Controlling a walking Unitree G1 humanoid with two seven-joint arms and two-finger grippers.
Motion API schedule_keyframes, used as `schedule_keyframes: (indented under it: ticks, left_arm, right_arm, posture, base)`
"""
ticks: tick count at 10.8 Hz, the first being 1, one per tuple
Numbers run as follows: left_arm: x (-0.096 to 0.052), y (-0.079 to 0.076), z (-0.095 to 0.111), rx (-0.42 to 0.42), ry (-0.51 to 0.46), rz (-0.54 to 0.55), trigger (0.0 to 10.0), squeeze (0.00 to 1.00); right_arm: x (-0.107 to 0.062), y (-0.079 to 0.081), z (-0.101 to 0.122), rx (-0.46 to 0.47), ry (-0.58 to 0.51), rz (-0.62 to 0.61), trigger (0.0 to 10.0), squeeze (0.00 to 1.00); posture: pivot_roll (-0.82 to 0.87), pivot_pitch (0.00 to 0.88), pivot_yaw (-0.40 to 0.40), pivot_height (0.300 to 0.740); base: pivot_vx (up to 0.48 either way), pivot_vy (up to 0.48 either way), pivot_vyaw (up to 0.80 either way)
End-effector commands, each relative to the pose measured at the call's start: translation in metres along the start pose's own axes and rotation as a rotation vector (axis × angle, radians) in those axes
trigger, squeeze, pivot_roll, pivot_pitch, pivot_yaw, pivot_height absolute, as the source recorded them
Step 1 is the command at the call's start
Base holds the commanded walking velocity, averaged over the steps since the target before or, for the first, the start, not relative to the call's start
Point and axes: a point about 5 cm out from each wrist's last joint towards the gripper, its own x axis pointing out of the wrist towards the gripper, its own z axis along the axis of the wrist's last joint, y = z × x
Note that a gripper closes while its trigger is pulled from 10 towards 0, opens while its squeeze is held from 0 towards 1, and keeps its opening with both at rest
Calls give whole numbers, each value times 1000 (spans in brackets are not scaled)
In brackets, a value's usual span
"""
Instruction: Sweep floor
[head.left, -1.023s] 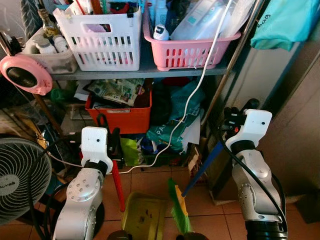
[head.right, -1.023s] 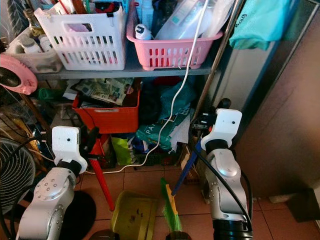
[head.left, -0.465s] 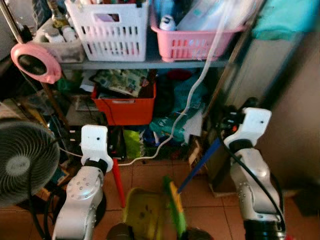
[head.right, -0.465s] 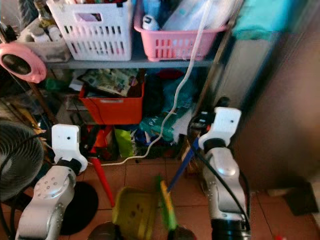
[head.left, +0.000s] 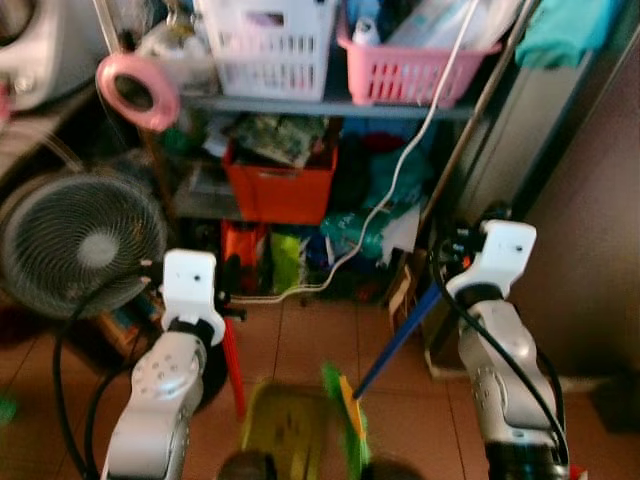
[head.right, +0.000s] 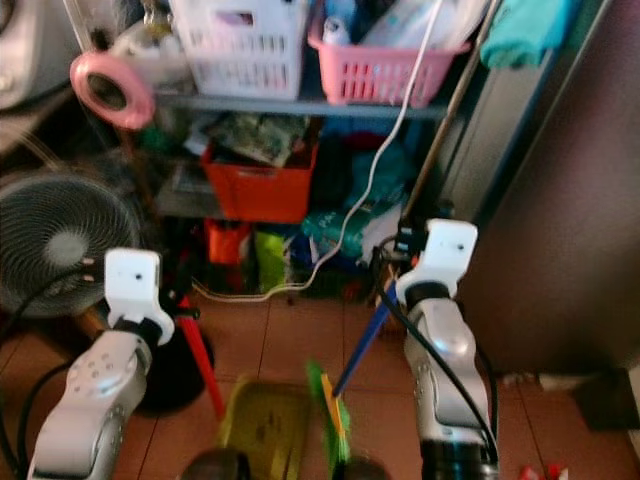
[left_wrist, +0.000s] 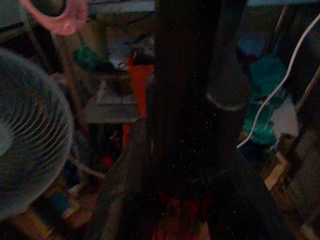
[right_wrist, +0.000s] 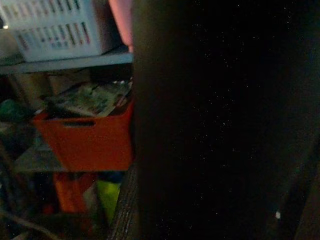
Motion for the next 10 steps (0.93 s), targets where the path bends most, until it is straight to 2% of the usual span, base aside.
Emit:
schedule_keyframes:
  ticks: [1, 3, 5, 7, 10]
  left_arm:
    - [1, -2, 7, 1, -33, -9, 10000, 0]
    - [1, -1, 8, -4, -49, 4, 10000, 0]
    - [-1, 3, 6, -38, -47, 56, 10000, 0]
    - [1, 3, 8, -89, -54, 48, 10000, 0]
    - [1, 1, 5, -100, -32, 27, 10000, 0]
  right_arm:
    - [-1, -4, -3, -3, 26, -19, 10000, 0]
    - [-2, -3, -5, 1, 30, -18, 10000, 0]
    - [2, -2, -1, 31, 19, -33, 10000, 0]
    - [9, -1, 3, 33, 10, -16, 10000, 0]
    - [10, -2, 3, 50, 9, -37, 10000, 0]
  posture:
    - [-1, 9, 18, 740]
    - [-6, 4, 25, 740]
    - [-11, 0, 21, 740]
    - [-5, 0, 5, 740]
    - [-16, 0, 29, 740]
  base:
    - [-379, 0, 0]
    - [-171, 0, 0]
    - [0, 0, 0]
    - [0, 0, 0]
    - [0, 480, -710]
